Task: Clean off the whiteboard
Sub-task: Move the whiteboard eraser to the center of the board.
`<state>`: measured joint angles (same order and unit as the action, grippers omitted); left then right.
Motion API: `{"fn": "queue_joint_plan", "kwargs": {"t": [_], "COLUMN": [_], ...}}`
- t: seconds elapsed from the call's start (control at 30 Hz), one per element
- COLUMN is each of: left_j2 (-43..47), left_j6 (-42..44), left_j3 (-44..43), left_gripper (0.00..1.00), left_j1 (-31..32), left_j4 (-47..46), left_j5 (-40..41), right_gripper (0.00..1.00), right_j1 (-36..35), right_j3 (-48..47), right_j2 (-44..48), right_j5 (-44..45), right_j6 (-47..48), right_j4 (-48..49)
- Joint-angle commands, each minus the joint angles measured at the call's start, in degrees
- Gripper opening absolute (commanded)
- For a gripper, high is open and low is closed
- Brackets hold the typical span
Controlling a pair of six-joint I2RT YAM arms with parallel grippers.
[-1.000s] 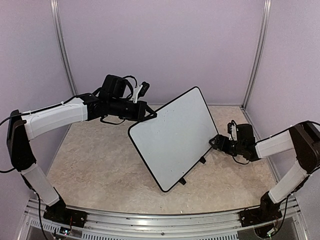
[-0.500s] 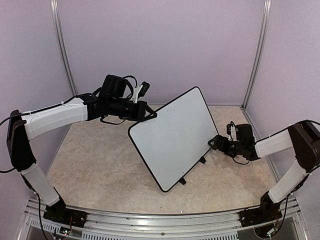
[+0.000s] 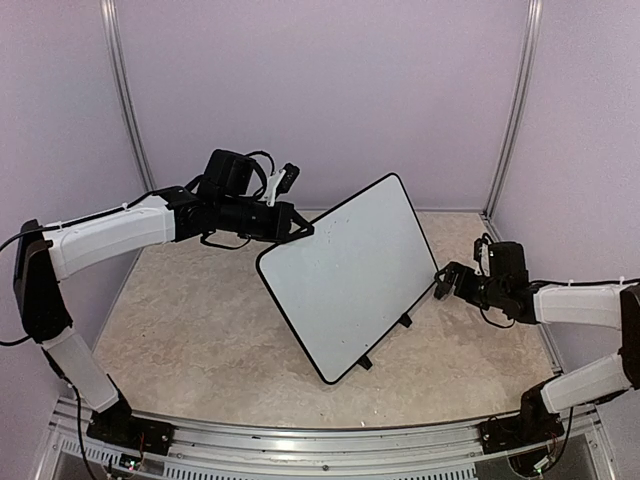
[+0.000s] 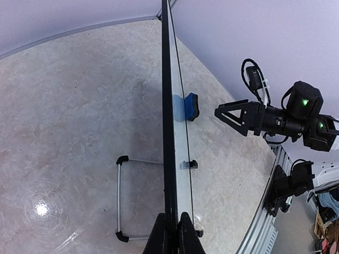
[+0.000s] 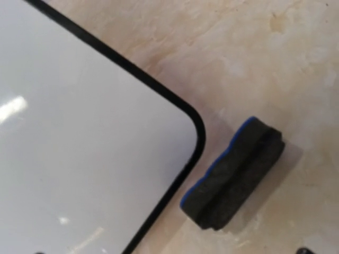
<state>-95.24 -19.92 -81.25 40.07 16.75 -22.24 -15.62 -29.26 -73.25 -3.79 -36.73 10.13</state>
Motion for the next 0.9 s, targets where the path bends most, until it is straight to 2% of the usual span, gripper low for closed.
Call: {"fn": "queue_joint_plan", "kwargs": {"t": [0.0, 0.33, 0.7, 0.87], "left_j2": [-0.30, -0.47, -0.47, -0.62], "left_j6": [4.81, 5.16, 5.06, 5.07], "left_j3": [0.49, 0.39, 0.33, 0.33], "left_gripper": [0.00, 0.00, 0.00, 0.00], "left_j1": [1.89, 2.36, 2.03, 1.94], "left_j4": [0.83, 1.20, 1.09, 1.09], "left_j5": [-1.43, -0.62, -1.40, -1.20], "right_gripper": [1.00, 0.99, 1.00, 1.00], "right_j1": [0.59, 0.59, 0.63, 0.59], "right_j3": [1.12, -7.95, -10.99, -9.06], "right_j2": [-0.60, -14.27, -18.07, -18.82], "right_j5": [-2.15, -7.28, -6.78, -6.40], "right_j6": [0.30, -1.31, -0.40, -0.29], "right_j4": [3.94, 10.79, 9.81, 10.24]}}
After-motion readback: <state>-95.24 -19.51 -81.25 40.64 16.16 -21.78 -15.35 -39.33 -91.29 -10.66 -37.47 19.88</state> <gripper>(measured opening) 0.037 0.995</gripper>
